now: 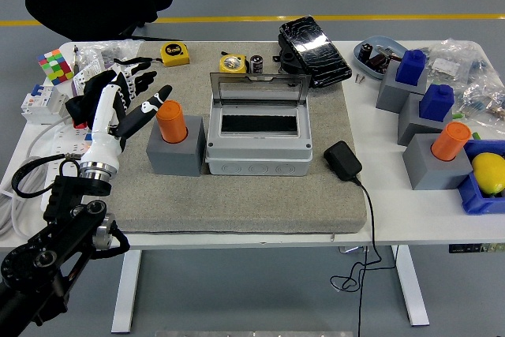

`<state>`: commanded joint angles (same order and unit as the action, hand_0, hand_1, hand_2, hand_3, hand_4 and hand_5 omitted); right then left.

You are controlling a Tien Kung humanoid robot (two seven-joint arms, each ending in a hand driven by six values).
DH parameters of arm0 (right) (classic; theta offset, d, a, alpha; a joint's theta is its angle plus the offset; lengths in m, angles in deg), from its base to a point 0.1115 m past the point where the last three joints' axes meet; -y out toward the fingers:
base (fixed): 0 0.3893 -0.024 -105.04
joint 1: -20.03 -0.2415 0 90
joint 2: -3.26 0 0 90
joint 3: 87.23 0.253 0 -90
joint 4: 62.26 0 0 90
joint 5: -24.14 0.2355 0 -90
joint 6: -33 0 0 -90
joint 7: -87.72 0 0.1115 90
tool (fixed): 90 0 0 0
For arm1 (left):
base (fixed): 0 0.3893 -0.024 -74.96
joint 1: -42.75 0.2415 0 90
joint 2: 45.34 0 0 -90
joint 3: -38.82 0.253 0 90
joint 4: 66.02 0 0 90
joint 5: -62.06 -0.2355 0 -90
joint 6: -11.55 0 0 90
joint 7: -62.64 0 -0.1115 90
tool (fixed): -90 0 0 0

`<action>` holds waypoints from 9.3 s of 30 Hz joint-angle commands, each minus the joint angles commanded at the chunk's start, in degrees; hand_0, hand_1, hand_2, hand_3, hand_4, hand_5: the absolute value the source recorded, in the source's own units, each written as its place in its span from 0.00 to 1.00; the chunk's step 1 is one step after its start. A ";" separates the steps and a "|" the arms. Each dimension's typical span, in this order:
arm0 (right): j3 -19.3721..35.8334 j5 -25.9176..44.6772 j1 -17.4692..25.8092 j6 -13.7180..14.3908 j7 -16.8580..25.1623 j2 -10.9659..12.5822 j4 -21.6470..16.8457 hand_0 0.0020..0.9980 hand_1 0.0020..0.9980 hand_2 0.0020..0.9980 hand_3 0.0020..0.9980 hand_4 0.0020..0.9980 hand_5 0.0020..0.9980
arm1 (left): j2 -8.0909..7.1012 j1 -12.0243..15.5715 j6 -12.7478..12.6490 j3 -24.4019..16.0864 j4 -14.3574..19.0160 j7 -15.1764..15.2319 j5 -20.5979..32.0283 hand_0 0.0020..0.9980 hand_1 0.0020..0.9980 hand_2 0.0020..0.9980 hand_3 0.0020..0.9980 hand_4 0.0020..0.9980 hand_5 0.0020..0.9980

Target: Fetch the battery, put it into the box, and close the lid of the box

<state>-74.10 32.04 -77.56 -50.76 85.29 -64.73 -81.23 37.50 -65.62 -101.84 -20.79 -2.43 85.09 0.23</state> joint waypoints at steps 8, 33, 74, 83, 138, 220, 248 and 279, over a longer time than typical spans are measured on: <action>0.38 0.04 0.43 -0.05 0.06 -0.24 0.06 0.50 0.62 0.66 0.58 0.96 0.51 | 1.11 -0.34 -0.42 2.27 -2.96 1.53 1.21 0.79 0.78 0.74 0.78 1.00 0.35; 0.41 0.15 0.64 -0.18 0.23 -0.79 -0.07 0.50 0.62 0.66 0.58 0.96 0.51 | 4.64 -4.35 -2.60 5.80 -10.10 4.36 1.50 0.48 0.49 0.46 0.50 1.00 0.00; -0.83 0.67 0.70 0.33 1.01 -0.71 -0.07 0.50 0.61 0.66 0.58 0.96 0.52 | 4.37 -7.00 -1.31 6.71 -5.64 7.67 2.60 0.08 0.06 0.11 0.19 0.80 0.00; -0.35 0.63 0.83 0.47 1.16 -0.76 -0.06 0.50 0.62 0.66 0.58 0.96 0.51 | -1.33 -13.50 -1.47 15.63 8.61 -9.00 -16.50 0.08 0.04 0.10 0.20 0.79 0.00; -0.88 -0.96 -0.06 0.62 1.41 -0.87 -1.03 0.50 0.61 0.66 0.58 0.96 0.51 | 7.16 -35.40 2.44 40.58 -12.22 -26.06 -41.73 0.32 0.53 0.46 0.57 1.00 0.02; 1.00 -1.65 0.58 0.57 1.88 -0.82 -1.13 0.50 0.61 0.66 0.58 0.96 0.51 | 0.54 -15.10 4.70 23.13 7.29 -27.58 -33.52 0.50 0.64 0.62 0.63 0.95 0.34; 0.02 -1.43 0.61 0.52 1.93 -0.87 -1.21 0.50 0.61 0.66 0.58 0.96 0.51 | 5.16 -19.69 3.61 23.95 6.15 -23.73 -22.75 0.49 0.64 0.62 0.64 0.94 0.34; 0.11 -2.03 0.05 0.58 2.06 -0.82 -1.65 0.50 0.61 0.66 0.58 0.96 0.51 | 7.16 -24.82 3.38 33.14 -2.64 -20.23 -14.33 0.70 0.71 0.66 0.66 0.93 0.34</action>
<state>-73.99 30.01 -77.50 -50.19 87.35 -65.56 -82.88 44.66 -90.44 -98.46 12.35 -5.07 64.86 -14.10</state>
